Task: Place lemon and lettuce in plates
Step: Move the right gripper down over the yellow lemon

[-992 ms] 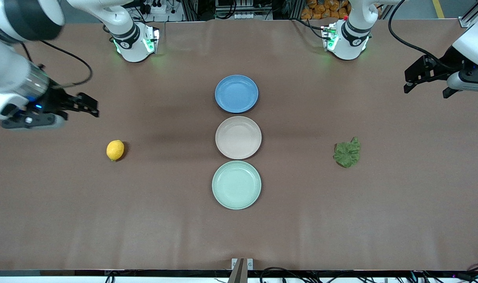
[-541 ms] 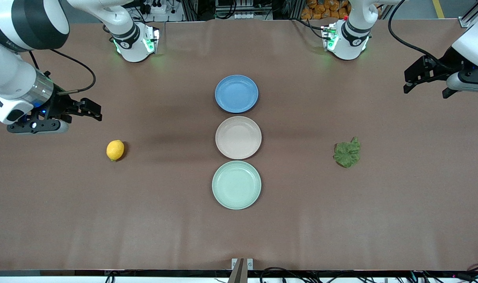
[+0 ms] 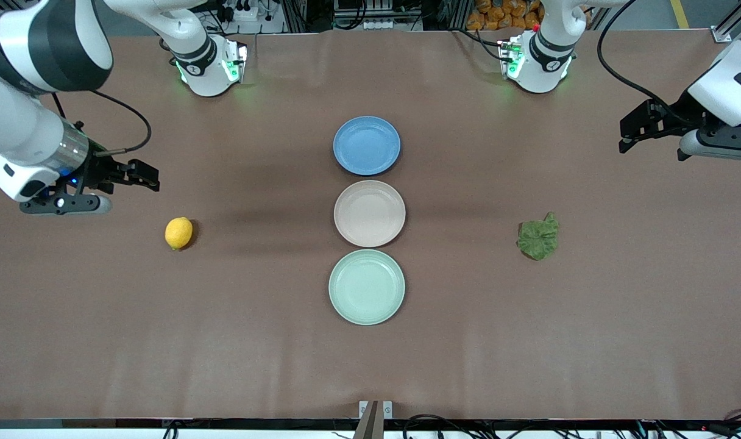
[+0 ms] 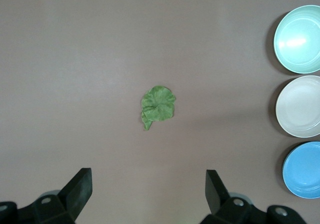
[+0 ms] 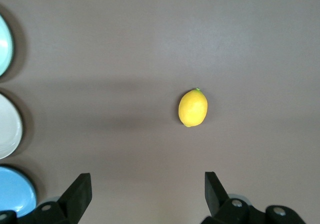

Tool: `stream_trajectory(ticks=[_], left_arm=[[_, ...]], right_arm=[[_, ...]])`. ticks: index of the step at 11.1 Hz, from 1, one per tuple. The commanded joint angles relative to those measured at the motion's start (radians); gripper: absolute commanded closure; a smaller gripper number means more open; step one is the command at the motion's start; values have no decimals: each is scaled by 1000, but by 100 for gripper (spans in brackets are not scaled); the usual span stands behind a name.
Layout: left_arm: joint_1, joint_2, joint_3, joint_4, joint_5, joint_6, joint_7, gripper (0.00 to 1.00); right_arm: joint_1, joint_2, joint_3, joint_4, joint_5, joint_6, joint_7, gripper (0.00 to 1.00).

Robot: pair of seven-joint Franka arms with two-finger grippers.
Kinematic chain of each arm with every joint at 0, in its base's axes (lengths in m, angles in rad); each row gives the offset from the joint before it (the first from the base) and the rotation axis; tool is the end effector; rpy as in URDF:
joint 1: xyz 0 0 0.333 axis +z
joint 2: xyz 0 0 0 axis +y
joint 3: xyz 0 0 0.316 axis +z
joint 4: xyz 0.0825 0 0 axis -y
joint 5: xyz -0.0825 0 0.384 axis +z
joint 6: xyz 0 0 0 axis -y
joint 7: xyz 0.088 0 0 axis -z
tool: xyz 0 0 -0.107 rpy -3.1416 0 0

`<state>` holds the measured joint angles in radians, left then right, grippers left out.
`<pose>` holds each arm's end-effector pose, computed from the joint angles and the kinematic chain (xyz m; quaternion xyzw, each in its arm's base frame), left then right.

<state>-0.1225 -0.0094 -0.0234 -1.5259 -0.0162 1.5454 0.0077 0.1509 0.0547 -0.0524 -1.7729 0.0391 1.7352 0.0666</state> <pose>0.5434 -0.0817 0.6486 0.9969 -0.0770 0.0139 0.0090 0.5666 0.0601 0.5117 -0.9987 -0.0118 0.0474 0.0138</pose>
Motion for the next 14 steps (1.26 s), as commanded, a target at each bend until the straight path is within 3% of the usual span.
stream_trajectory(ticks=[1,6,9,12,14], left_arm=[[6,-3,-1,1,-15,-16,11,0],[4,11,-1,-6,-15,-16,6,0],[3,41,-3,-20,-16,-13,5,0],[6,45,-3,-86,-19,50,3,0],[7,42,-3,-147,-19,112,5,0]], right_arm=[[-34,13,5,-124,-10,146,-1,0],[-48,103,5,-310,-10,484,10,0],[-70,160,3,-323,-33,540,9,0],[-91,238,-4,-350,-44,645,10,0],[-97,283,-7,-425,-44,809,10,0]])
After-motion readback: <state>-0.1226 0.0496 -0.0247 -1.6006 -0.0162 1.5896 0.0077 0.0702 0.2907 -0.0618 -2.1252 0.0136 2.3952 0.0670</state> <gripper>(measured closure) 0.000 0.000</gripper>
